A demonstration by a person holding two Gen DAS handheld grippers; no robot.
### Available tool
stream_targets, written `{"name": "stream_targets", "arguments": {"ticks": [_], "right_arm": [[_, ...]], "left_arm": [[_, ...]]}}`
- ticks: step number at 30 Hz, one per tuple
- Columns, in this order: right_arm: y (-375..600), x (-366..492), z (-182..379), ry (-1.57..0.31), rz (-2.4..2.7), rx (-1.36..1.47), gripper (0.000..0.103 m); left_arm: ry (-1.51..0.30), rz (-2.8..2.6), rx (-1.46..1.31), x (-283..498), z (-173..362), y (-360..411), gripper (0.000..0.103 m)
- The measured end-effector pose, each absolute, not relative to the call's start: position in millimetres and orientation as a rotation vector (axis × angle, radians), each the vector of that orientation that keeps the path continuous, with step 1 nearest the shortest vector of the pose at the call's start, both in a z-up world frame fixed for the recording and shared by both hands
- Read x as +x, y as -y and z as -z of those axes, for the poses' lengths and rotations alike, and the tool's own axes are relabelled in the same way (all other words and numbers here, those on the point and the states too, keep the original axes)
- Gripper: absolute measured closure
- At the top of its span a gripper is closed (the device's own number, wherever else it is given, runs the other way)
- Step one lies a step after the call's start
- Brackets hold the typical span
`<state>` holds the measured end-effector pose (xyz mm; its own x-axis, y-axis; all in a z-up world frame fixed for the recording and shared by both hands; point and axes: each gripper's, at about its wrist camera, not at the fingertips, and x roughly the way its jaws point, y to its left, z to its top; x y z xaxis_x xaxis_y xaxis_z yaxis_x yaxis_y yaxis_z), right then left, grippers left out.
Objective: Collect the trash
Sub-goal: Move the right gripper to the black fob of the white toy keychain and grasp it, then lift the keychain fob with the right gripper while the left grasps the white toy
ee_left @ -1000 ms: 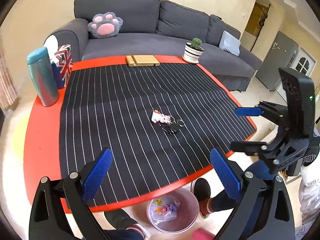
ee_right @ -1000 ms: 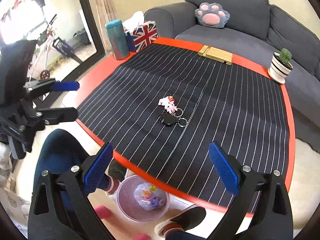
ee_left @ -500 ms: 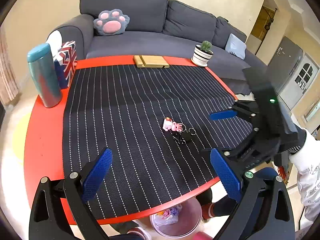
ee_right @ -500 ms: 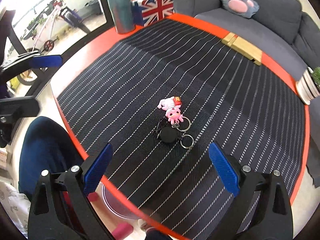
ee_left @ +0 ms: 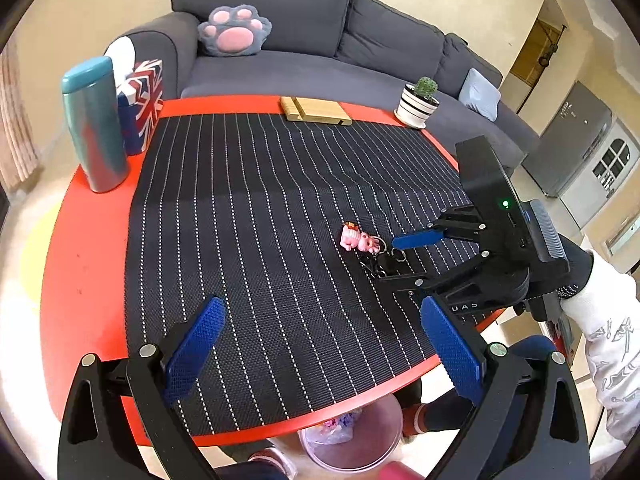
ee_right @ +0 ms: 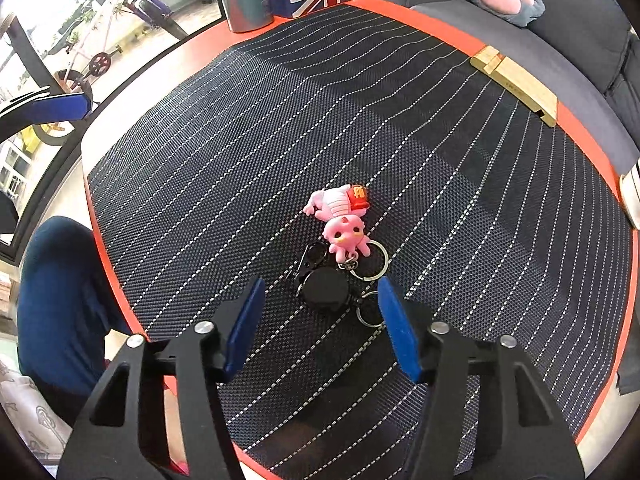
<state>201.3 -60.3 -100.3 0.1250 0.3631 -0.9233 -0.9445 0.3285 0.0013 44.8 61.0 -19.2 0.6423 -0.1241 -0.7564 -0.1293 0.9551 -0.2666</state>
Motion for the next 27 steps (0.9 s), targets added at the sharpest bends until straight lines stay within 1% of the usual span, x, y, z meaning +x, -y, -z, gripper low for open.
{"name": "stream_targets", "arguments": {"ticks": [3,8,11,12,15,16,27], "right_arm": [[59.3,199.8,102.4,-1.013,-1.085,-0.735,0.056],[57.1,198.8,104.1,-1.004,-1.091,-0.742,0.059],[57.1,198.4,103.8,-0.996,-1.085,-0.75,0.064],[57.3,198.2,103.7,-0.995,-1.084,-0.75,0.068],[58.4,198.4,103.2,-0.994,-1.08,-0.75,0.072],[58.4,198.1,103.6,-0.997,-1.081,-0.751,0.076],[73.5,196.9,93.1,-0.975,-1.056,-0.694,0.077]], "left_arm": [[-0.881,-0.002,-0.317,44.4,21.9,-60.8,0.008],[-0.884,0.001,-0.322,44.7,24.0,-61.0,0.008],[-0.887,-0.001,-0.323,44.2,24.8,-60.5,0.008],[-0.887,-0.001,-0.324,44.2,25.0,-61.1,0.008],[-0.889,0.0,-0.325,43.7,26.3,-60.4,0.008],[-0.889,0.0,-0.325,43.7,26.8,-60.1,0.008],[-0.891,0.012,-0.32,50.1,26.8,-55.8,0.008]]}}
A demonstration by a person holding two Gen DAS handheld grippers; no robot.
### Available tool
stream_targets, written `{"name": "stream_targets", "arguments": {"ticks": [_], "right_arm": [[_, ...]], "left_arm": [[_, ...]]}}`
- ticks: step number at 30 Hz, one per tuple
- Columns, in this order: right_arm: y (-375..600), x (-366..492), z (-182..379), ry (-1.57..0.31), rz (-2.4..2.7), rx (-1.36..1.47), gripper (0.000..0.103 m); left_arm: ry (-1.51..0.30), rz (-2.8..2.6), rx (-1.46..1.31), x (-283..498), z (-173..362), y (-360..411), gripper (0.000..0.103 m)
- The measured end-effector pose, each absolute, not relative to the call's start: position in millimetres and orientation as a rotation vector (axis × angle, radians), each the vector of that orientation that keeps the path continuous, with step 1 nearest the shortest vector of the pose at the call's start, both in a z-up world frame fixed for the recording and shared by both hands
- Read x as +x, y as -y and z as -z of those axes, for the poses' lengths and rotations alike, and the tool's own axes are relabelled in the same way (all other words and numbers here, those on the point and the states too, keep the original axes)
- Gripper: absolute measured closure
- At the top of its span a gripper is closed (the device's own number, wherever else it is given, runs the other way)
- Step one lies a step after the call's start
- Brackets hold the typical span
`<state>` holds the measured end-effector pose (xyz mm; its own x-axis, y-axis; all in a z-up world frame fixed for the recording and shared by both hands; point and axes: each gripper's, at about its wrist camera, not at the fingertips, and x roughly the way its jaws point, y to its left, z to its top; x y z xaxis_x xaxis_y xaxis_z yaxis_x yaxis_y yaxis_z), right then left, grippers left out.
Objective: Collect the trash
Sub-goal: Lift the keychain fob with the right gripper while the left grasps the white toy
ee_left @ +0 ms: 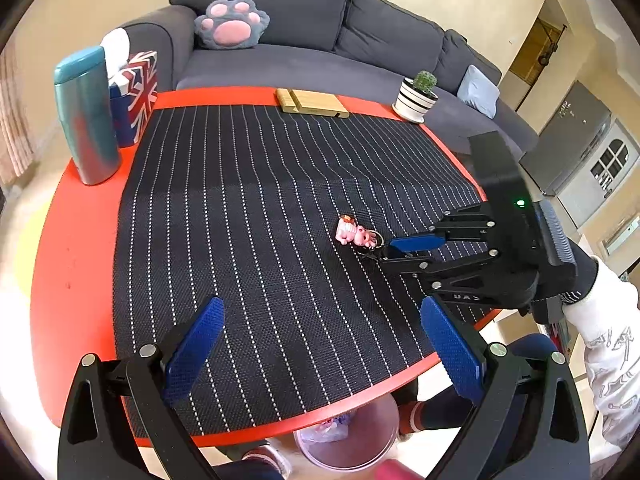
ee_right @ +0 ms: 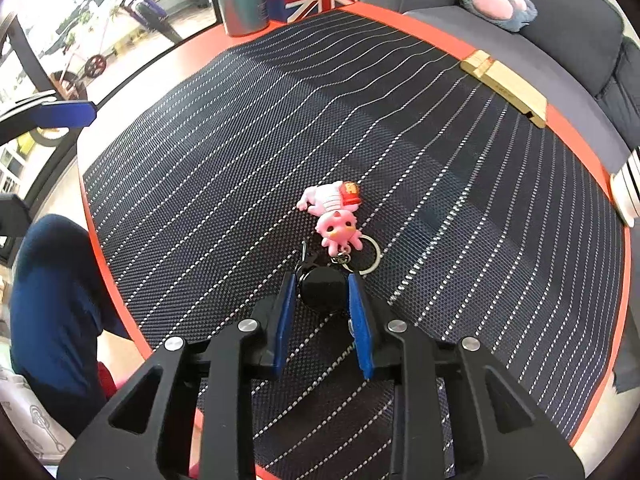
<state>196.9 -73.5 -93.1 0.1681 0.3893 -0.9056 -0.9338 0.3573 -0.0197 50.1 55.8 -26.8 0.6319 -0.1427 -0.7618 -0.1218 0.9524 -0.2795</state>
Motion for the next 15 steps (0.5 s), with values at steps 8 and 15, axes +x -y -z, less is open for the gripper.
{"name": "stream_targets", "arguments": {"ticks": [8,15], "right_arm": [[97.7,209.7,76.0,-1.0,-1.012,-0.572,0.077],[116.4,222.3,59.2,-1.017,-0.976,-0.504,0.077]], "left_arm": [[-0.898,0.045,-0.281,71.7,23.4,-46.8,0.008],[-0.92,0.09,-0.198,99.3,25.1,-35.5,0.008]]}}
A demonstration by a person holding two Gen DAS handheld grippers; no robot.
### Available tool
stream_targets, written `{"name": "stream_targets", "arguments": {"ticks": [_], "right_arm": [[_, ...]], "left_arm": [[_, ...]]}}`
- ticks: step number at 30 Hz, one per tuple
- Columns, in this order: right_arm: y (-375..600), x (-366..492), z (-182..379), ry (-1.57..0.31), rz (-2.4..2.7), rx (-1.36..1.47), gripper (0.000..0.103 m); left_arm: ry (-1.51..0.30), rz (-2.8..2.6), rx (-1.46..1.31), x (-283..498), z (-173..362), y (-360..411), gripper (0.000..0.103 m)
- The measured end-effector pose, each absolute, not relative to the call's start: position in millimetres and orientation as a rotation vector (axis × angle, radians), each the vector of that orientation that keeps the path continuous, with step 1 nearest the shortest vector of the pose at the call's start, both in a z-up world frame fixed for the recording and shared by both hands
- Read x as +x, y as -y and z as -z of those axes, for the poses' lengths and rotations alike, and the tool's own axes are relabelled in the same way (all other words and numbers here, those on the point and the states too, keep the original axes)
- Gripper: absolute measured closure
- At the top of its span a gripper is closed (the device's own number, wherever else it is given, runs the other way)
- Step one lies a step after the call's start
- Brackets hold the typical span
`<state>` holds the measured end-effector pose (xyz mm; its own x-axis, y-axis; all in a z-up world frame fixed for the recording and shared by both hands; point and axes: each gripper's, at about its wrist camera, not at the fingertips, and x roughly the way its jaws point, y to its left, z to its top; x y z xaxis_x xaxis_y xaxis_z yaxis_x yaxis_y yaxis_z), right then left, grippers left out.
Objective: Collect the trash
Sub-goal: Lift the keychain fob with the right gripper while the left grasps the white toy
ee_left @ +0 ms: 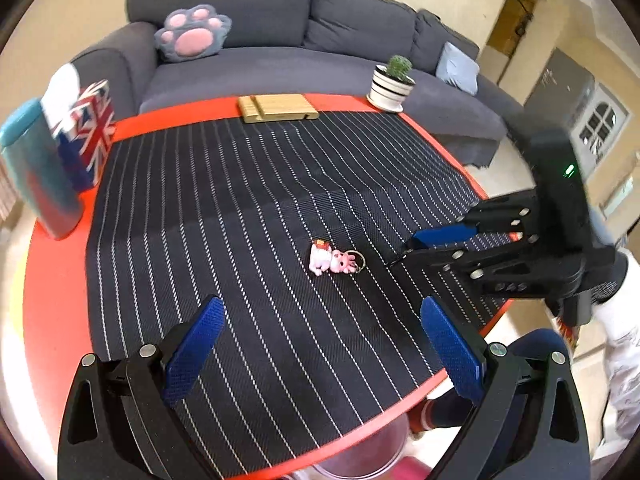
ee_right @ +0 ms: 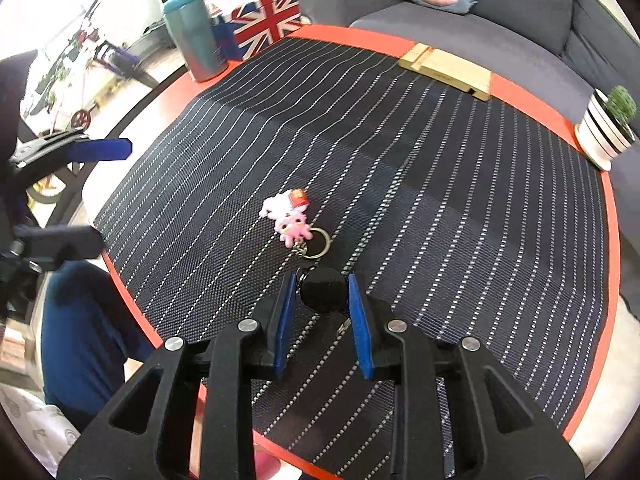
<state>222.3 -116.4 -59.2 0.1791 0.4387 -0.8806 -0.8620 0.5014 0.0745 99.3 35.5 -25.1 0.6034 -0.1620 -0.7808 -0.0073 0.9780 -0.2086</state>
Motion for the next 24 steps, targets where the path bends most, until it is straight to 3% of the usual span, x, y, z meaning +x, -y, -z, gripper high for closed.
{"name": "stream_targets", "arguments": {"ticks": [20,24], "right_arm": [[144.4,240.0,43.5,-1.017,-0.924,-0.47,0.077],[149.2,243.6,45.3,-1.022,-0.917,-0.466,0.077]], "left_arm": [[-1.099,0.163,-0.019,177.7,69.1,-7.1,0.008],[-1.123,0.157,0.014,186.5,81.4,-1.6,0.013]]}}
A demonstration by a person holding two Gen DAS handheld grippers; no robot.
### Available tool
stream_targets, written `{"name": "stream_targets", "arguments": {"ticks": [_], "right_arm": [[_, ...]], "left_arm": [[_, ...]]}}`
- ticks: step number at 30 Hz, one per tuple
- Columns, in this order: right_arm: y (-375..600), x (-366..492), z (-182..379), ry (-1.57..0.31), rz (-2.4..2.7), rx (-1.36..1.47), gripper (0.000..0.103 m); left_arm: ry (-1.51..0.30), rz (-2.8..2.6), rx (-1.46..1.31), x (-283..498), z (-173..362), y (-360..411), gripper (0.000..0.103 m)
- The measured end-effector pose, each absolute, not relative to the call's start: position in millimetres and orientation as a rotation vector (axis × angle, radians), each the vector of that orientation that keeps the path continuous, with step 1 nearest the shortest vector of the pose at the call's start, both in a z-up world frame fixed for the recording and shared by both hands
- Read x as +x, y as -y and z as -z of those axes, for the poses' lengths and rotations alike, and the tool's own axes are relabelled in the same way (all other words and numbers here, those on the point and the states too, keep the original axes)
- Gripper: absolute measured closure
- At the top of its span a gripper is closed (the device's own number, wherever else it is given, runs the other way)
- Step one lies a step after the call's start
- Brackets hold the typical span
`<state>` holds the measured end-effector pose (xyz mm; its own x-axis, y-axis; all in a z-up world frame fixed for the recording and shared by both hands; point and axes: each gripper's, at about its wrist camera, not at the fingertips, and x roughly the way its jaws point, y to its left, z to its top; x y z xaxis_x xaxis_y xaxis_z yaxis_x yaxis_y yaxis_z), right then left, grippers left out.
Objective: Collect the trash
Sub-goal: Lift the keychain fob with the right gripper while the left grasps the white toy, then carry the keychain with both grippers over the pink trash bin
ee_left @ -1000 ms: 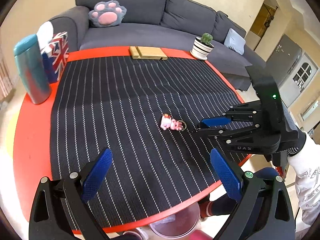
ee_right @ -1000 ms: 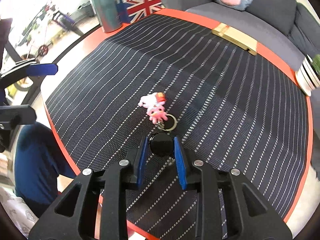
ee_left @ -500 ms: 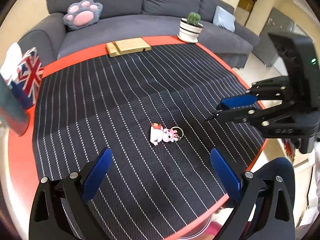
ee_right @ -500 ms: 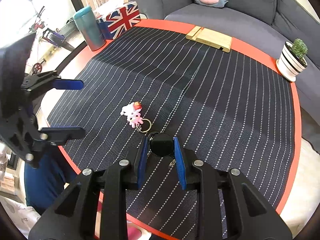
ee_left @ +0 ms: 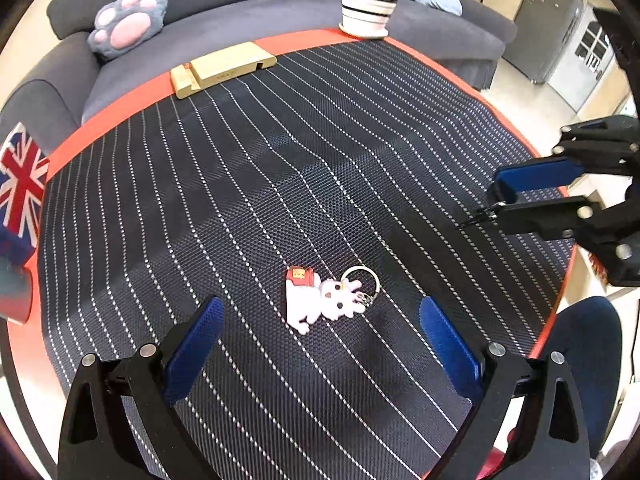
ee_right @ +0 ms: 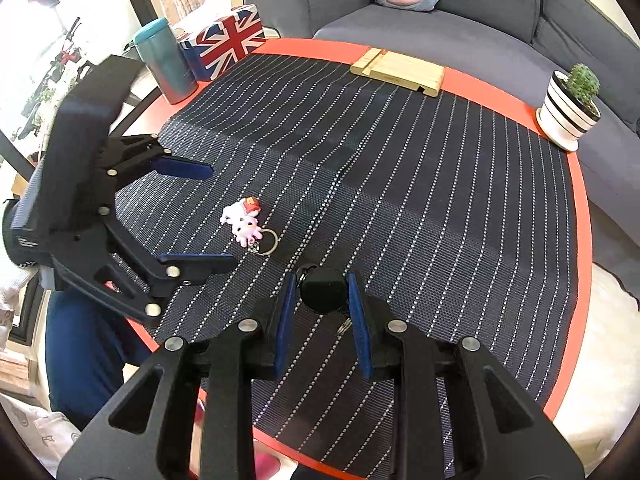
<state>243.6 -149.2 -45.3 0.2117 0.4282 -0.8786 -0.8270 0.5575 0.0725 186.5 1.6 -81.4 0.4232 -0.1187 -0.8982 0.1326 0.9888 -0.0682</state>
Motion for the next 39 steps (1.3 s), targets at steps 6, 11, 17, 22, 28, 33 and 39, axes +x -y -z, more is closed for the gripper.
{"name": "stream_targets", "arguments": {"ticks": [6,11,17,22,28,33,39], "right_arm": [[153.0,246.3,50.5,-1.03,-0.913,-0.46,0.077],[151.4,246.5,53.5,-1.031,-0.917,-0.458,0.077],[149.6,245.6,55.1,-1.027,-0.918,-0.457,0.077],[148.7,243.6,55.6,-1.02,-0.919,-0.454,0.077],[147.0,231.4,50.5,-0.992,-0.925,-0.447,0.077],[147.8,212.1,40.6,-0.953,-0.932,-0.437,0.077],[155.9,180.9,22.6,-0.895,-0.947,-0.426,0.077]], "left_arm": [[-1.147,0.141,0.029,189.5,94.1,0.3,0.035],[-1.132,0.13,0.031,190.5,94.0,-0.2,0.045],[-1.127,0.128,0.034,190.4,91.6,1.3,0.059],[-1.115,0.127,0.021,187.7,88.7,1.2,0.059],[-1.068,0.115,0.008,175.2,71.0,-0.3,0.059],[-1.02,0.108,0.002,155.9,48.8,1.2,0.059],[-0.96,0.103,-0.001,124.9,23.0,5.6,0.059]]}}
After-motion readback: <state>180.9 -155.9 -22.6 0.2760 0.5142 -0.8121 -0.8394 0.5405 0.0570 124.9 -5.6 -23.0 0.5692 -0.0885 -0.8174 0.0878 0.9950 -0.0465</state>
